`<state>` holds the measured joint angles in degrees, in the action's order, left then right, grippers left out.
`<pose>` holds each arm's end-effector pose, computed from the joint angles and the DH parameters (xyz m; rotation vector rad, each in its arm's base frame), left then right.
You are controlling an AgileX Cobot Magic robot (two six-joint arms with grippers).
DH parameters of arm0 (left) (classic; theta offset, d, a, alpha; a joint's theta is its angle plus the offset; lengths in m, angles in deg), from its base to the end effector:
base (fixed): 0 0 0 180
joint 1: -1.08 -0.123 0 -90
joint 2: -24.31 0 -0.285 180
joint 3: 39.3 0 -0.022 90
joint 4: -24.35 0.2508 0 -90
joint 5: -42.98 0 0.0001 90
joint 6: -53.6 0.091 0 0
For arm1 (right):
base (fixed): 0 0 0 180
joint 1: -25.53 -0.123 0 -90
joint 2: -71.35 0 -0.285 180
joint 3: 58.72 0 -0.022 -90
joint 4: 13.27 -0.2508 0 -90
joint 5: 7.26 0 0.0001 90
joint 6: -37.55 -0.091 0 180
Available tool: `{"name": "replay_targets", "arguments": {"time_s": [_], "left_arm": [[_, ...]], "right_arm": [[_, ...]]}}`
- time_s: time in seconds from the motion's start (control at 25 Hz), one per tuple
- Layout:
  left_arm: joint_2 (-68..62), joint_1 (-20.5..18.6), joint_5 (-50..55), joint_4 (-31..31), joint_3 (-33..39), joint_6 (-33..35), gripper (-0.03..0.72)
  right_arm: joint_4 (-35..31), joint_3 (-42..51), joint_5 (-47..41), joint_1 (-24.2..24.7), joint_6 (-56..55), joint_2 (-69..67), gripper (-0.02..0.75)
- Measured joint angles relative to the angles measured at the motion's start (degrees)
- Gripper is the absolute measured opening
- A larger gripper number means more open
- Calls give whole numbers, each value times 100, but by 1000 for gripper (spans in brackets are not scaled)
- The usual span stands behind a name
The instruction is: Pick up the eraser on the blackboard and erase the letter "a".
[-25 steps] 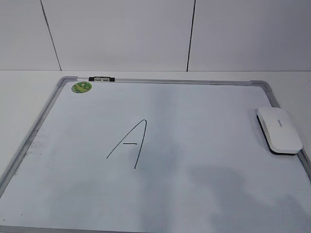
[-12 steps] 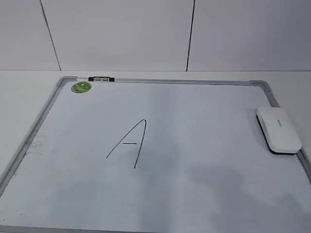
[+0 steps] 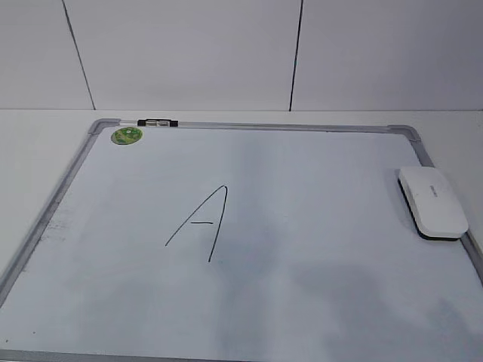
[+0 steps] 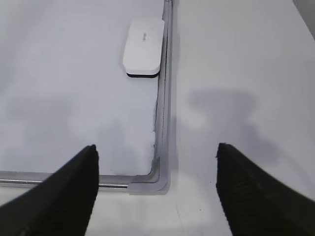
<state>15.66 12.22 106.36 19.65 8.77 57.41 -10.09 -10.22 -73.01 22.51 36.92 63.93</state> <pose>-0.0068 -0.0055 0.2764 0.2787 2.0795 -0.1763 -0.0096 -0.0051 0.2708 -0.0385 2.1220 -0.0295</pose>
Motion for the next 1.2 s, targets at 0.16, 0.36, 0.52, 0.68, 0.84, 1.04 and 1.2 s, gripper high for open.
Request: {"name": "replay_targets", "arguments": {"time_s": [0.16, 0.36, 0.52, 0.68, 0.84, 1.04, 1.2], "left_arm": [[29, 9, -2, 10, 3, 0, 245], [29, -4, -2, 10, 13, 0, 245], [29, -238, -2, 10, 13, 0, 245], [29, -607, -2, 10, 13, 0, 245], [29, -967, -2, 10, 13, 0, 245], [29, -1083, -2, 10, 13, 0, 245], [29, -1083, -2, 10, 13, 0, 245]], "right_arm": [[0, 3, 0, 0, 0, 68, 593], [2, 3, 0, 0, 0, 67, 593], [12, 3, 0, 12, 0, 67, 593], [12, 3, 0, 157, 0, 67, 593], [12, 3, 0, 291, 0, 67, 593], [12, 3, 0, 364, 0, 67, 593], [12, 3, 0, 364, 0, 67, 593]]}}
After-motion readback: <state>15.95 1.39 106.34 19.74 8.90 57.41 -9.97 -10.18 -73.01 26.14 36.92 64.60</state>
